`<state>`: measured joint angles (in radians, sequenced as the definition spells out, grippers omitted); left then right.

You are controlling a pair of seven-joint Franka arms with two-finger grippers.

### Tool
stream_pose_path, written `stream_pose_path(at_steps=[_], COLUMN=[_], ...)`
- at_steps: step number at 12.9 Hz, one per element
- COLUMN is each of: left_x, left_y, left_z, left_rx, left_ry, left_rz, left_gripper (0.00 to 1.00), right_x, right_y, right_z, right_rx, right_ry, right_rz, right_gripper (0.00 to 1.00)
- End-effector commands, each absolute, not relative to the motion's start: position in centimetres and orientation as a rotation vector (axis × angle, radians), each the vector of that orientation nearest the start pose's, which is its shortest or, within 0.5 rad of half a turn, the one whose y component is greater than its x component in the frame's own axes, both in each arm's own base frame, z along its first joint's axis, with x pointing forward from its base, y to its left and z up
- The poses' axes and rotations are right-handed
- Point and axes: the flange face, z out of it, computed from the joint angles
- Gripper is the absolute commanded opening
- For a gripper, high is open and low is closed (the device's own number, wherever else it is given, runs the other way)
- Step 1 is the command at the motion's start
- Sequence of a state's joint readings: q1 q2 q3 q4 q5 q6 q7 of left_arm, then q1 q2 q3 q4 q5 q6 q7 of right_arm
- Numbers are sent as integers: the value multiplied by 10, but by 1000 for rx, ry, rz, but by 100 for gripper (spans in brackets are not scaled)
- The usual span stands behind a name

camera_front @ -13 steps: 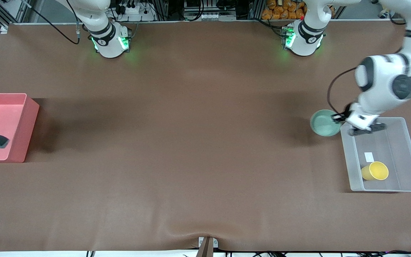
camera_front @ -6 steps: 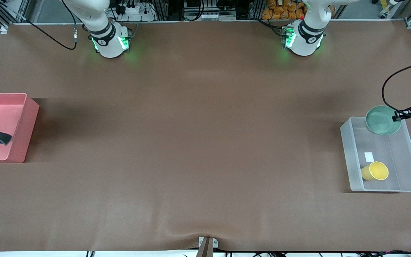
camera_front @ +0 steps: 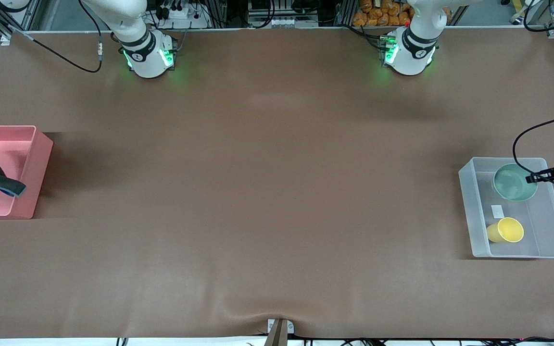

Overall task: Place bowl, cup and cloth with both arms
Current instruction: 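Drop the cloth into the pink bin while the left gripper moves the bowl, then lower the green bowl into the clear bin and open the left gripper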

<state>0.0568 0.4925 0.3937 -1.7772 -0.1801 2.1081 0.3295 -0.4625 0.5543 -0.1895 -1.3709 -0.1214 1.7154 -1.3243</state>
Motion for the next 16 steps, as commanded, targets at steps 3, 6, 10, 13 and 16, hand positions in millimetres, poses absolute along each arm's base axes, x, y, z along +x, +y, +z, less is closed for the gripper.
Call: stream_pose_path(at_steps=[3,6,10,13,16], left_x=[589,588,597,608,617], left_y=[254,253,247,241,220], left_z=[246,223,227,264,311], left_rx=[-3119,-3108,-3098,-3103,-3140], left_ry=[-284,-236,-149,-145,-132], left_rz=[182,173,158,79,85], left_gripper=[0,0,100,100,100], right_x=[555,550,569,583,599], right_y=[-412,-422,-382,-334,-259], right_z=[405,414,446,480,520], right_rx=[-2836,-2839,-2817,-2786,-2772], right_ry=[-1165,-1187,-1290,-1378,-1407], right_rz=[391,375,347,326,271], right_gripper=[0,0,100,100,100])
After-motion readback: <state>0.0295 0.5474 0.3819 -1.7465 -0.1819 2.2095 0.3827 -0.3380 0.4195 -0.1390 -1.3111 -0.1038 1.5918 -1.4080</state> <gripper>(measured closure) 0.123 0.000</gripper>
